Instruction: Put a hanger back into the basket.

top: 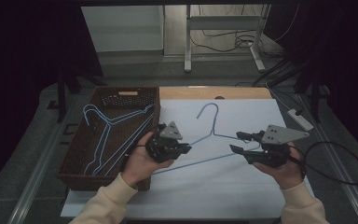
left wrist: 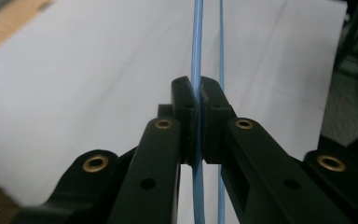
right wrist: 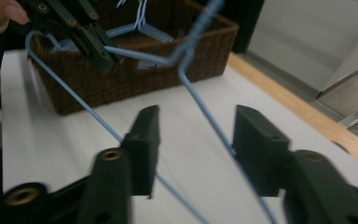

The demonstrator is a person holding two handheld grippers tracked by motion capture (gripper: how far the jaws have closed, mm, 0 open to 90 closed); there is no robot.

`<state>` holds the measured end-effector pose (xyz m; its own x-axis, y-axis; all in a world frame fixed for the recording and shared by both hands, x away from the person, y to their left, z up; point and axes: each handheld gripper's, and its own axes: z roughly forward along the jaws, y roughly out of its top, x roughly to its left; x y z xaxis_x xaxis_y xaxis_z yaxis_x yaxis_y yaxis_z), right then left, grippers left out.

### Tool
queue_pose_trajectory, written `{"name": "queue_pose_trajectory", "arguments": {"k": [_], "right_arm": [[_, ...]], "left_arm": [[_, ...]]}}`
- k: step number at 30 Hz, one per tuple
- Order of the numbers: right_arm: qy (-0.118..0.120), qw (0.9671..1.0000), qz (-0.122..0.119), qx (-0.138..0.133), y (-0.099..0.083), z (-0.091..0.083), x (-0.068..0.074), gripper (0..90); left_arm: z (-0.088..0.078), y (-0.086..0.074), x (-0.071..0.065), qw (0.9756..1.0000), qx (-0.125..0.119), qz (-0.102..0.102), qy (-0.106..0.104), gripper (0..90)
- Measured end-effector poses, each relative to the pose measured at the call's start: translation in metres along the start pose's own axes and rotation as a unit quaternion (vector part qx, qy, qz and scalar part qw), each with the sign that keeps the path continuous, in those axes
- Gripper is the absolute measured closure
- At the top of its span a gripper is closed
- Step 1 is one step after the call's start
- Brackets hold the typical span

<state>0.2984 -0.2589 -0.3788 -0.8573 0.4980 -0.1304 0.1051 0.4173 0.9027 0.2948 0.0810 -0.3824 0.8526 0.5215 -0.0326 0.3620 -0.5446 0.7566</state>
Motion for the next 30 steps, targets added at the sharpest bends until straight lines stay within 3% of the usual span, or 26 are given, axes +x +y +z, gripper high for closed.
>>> {"name": "queue_pose_trajectory", "arguments": {"k": [7, 12, 19, 21, 22, 24, 28, 30], "right_arm": [[-0.008, 0.9996, 0.026, 0.005, -0.014, 0.000, -0.007, 42.7], [-0.012, 0.9988, 0.043, 0.019, -0.026, 0.006, -0.009, 38.7], [-0.014, 0.9971, 0.061, 0.043, -0.040, 0.011, -0.011, 35.3], [-0.013, 0.9968, 0.064, 0.045, -0.043, 0.011, -0.012, 35.2], [-0.015, 0.9964, 0.065, 0.052, -0.047, 0.012, -0.012, 35.1], [-0.016, 0.9960, 0.070, 0.054, -0.050, 0.012, -0.011, 34.9], [-0.022, 0.9946, 0.079, 0.064, -0.058, 0.010, -0.012, 33.7], [-0.026, 0.9937, 0.085, 0.068, -0.062, 0.009, -0.013, 33.1]], "left_arm": [[-0.046, -0.018, 0.025, 0.9974, -0.053, -0.039, 0.027, 87.2], [-0.076, -0.038, 0.041, 0.9926, -0.080, -0.072, 0.057, 87.2], [-0.114, -0.068, 0.057, 0.9826, -0.109, -0.113, 0.099, 87.2], [-0.117, -0.071, 0.058, 0.9815, -0.111, -0.117, 0.103, 87.2], [-0.126, -0.079, 0.061, 0.9785, -0.115, -0.126, 0.116, 87.2], [-0.132, -0.086, 0.065, 0.9763, -0.116, -0.134, 0.124, 87.2], [-0.143, -0.103, 0.073, 0.9694, -0.115, -0.155, 0.152, 87.2], [-0.148, -0.112, 0.079, 0.9643, -0.111, -0.169, 0.172, 87.2]]}}
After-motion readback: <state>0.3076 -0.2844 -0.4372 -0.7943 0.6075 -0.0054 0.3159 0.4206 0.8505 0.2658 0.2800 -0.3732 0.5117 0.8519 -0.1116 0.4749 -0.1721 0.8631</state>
